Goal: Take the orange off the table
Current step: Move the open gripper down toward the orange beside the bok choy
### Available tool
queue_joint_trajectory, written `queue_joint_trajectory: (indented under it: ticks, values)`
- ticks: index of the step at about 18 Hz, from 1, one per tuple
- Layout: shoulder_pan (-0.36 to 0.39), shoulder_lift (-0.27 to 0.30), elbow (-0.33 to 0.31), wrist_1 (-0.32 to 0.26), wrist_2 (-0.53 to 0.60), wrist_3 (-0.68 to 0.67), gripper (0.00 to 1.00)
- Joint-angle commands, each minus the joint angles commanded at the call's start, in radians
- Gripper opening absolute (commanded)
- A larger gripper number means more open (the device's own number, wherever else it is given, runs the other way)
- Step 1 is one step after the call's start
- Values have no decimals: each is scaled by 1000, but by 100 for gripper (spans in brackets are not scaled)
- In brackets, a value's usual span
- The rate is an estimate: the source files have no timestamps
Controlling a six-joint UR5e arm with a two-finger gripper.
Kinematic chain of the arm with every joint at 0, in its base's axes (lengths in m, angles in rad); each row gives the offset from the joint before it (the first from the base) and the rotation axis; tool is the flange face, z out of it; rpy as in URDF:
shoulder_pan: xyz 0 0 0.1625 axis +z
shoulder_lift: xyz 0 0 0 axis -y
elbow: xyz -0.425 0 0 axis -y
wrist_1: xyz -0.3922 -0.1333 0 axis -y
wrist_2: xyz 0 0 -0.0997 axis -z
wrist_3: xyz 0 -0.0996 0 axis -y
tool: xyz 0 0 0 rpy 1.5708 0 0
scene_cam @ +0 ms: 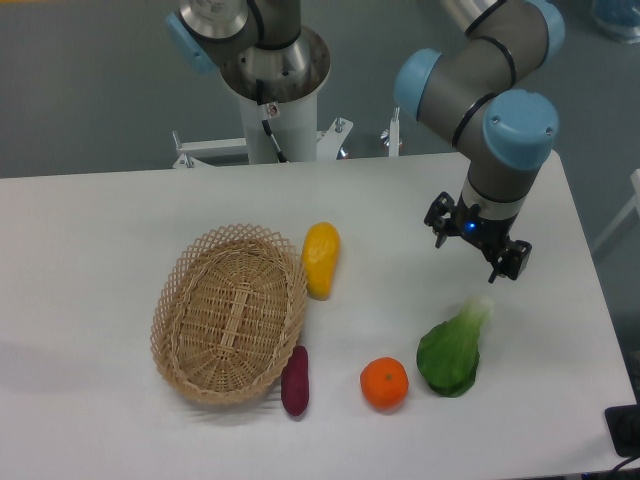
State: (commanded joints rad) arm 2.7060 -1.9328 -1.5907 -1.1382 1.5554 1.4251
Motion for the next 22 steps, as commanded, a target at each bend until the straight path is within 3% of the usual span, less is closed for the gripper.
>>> queue_joint_trajectory:
  ticks: [8,11,22]
  values:
    - [0,2,-15,2,-9,-34,100]
    - [-8,5,-23,3,-98,-107,100]
    - [-55,-5,-28,32,-172,-135,100]
